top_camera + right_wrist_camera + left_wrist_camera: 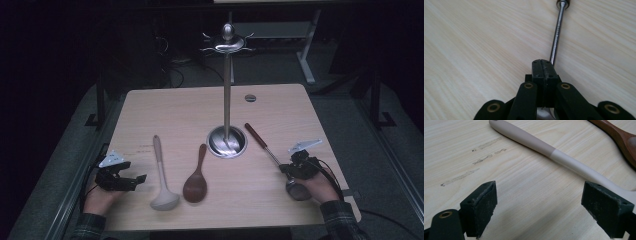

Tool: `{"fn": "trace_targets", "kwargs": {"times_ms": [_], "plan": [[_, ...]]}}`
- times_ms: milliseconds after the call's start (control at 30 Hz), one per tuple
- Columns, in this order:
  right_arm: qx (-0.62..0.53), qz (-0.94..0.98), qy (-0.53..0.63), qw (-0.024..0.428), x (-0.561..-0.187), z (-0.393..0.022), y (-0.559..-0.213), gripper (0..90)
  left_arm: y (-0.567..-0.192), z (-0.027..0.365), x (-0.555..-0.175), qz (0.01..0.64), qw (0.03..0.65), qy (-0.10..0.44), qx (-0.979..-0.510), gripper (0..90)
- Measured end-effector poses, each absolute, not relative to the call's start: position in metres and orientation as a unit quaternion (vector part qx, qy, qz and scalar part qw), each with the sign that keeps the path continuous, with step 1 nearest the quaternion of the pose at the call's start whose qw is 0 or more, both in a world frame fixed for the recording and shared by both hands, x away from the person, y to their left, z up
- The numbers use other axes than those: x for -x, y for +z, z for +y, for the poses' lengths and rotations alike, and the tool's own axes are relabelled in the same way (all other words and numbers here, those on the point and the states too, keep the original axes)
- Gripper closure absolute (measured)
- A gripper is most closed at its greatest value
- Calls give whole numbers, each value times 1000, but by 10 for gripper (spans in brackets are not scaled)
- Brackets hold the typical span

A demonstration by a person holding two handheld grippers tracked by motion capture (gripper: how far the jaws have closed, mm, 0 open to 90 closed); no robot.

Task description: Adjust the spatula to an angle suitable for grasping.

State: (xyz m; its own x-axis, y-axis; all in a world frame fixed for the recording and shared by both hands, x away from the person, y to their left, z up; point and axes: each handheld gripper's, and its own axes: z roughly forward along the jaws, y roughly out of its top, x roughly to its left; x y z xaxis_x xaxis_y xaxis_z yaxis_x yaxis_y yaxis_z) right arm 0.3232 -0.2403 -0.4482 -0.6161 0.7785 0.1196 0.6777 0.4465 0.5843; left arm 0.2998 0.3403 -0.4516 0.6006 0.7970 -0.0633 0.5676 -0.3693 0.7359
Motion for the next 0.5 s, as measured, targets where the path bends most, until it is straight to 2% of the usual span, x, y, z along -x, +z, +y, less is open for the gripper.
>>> {"fn": "trace_targets", "kwargs": {"times_ms": [433, 500], "plan": [[-451, 840, 274, 125, -332, -261, -451, 897, -451, 341, -299, 420, 373, 155, -813, 129], [-453, 839, 276, 121, -333, -263, -451, 898, -451, 341, -299, 420, 372, 154, -814, 129]]}}
